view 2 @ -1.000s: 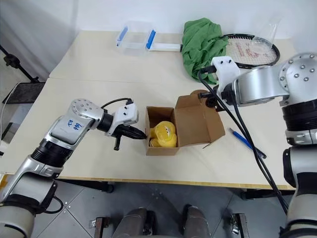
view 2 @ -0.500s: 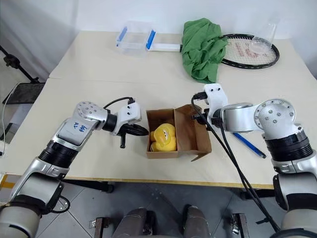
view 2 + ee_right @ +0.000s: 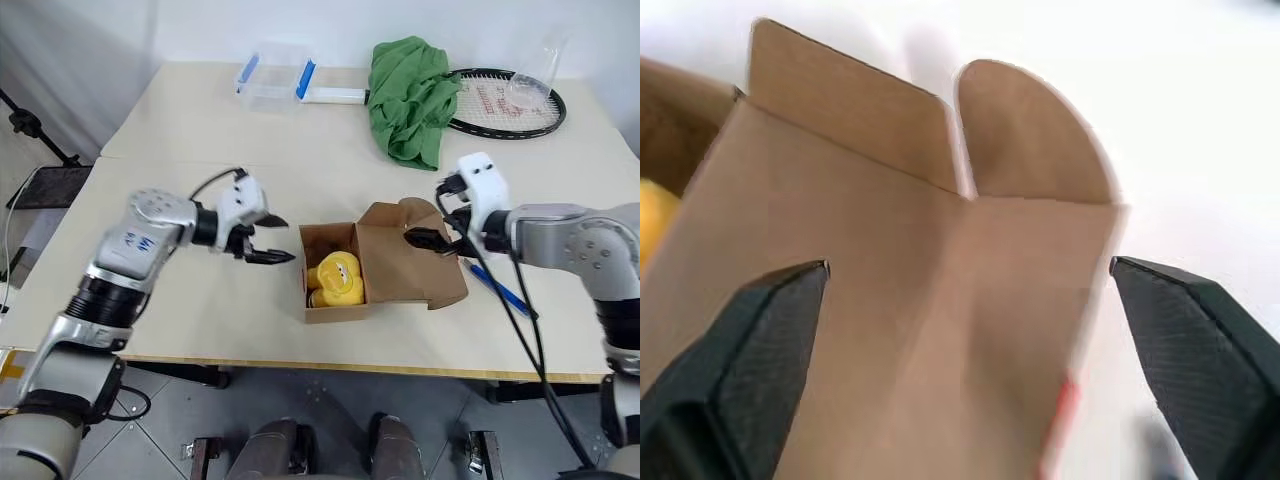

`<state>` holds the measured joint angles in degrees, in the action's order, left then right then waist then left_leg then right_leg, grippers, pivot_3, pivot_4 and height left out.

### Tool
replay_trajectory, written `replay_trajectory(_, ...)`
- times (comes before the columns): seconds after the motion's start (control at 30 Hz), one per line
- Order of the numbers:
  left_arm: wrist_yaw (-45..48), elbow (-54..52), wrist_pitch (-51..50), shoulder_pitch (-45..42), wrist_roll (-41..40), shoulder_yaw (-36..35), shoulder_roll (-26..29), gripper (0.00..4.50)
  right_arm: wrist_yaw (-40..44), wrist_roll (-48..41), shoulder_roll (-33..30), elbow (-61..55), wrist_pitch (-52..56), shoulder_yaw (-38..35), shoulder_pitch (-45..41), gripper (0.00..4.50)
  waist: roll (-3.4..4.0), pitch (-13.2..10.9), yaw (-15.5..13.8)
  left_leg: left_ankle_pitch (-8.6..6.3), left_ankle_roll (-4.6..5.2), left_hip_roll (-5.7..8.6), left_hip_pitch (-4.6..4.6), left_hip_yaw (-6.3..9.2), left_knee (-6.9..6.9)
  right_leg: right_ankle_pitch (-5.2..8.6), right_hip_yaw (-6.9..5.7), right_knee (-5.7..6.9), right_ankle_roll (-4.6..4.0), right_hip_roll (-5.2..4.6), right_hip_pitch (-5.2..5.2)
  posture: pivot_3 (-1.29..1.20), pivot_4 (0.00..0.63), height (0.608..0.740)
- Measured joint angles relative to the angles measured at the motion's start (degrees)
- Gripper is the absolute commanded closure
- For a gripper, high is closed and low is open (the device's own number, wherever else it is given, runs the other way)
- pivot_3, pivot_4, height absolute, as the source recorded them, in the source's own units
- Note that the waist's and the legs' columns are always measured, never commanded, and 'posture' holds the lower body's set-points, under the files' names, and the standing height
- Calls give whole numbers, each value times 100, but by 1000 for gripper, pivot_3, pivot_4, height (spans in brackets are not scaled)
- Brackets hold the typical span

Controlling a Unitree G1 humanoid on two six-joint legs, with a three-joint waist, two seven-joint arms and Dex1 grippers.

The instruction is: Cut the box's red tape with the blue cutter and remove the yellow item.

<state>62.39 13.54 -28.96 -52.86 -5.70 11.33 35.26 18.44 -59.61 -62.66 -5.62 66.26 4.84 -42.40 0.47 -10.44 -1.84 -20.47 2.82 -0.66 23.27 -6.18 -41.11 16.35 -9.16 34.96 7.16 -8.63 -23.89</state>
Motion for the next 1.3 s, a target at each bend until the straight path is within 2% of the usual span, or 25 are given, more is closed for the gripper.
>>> replay_trajectory(0.13,89,-364,-98,-455,-193,-96,-253,49,1381,505,-676,-246,-536,-429,440,0,-1,0,-16,-1,2,0,-7,-5,1,-2,0,-3,3,0,8,0,150,740)
replay_trajectory(0.27,250,-942,-38,-419,-278,328,-686,49,2267,812,-854,-454,-1053,-900,1067,0,-3,-1,-15,-1,2,4,-9,-10,-4,-2,3,-1,4,1,10,0,150,740)
replay_trajectory(0.4,619,-1116,-76,-197,-254,1031,-781,49,2828,991,-971,-746,-1325,-1464,1448,0,-3,-1,8,-1,1,4,-17,-7,-5,-2,6,3,3,8,10,0,150,740)
replay_trajectory(0.5,812,-1036,-82,-160,-95,1366,-745,49,2907,1026,-976,-910,-1328,-1793,1633,0,-3,-1,27,-1,1,2,-21,-1,-7,-2,8,5,3,7,13,0,150,740)
replay_trajectory(0.63,961,-444,258,-345,61,1615,-909,858,2682,1067,-841,-1215,-1160,-2259,2017,0,-4,-1,-19,-1,1,-4,-30,10,-17,-2,2,3,3,3,34,0,150,740)
replay_trajectory(0.77,801,234,600,-422,294,1651,-1056,2095,2502,1086,-685,-1460,-1004,-2462,2237,0,-5,-1,-49,0,3,-2,-31,10,-19,-4,6,4,6,2,33,0,150,740)
replay_trajectory(1.03,847,390,809,-492,254,1407,-1103,4368,2515,1125,-661,-1550,-973,-2617,2321,0,-4,-1,-59,0,2,-1,-30,9,-19,-4,6,4,6,2,32,0,150,740)
replay_trajectory(1.2,845,157,309,-487,-333,711,-1185,4458,3083,1211,-567,-1650,-1408,-2931,2744,0,-5,-1,-94,0,3,-1,-26,13,-19,-4,4,3,7,2,31,0,150,740)
replay_trajectory(1.3,731,94,1,-448,-688,304,-1303,4458,3612,1338,-234,-1723,-2093,-3099,3031,0,-6,-2,-104,0,3,3,-27,14,-23,-5,5,4,9,2,34,0,150,740)
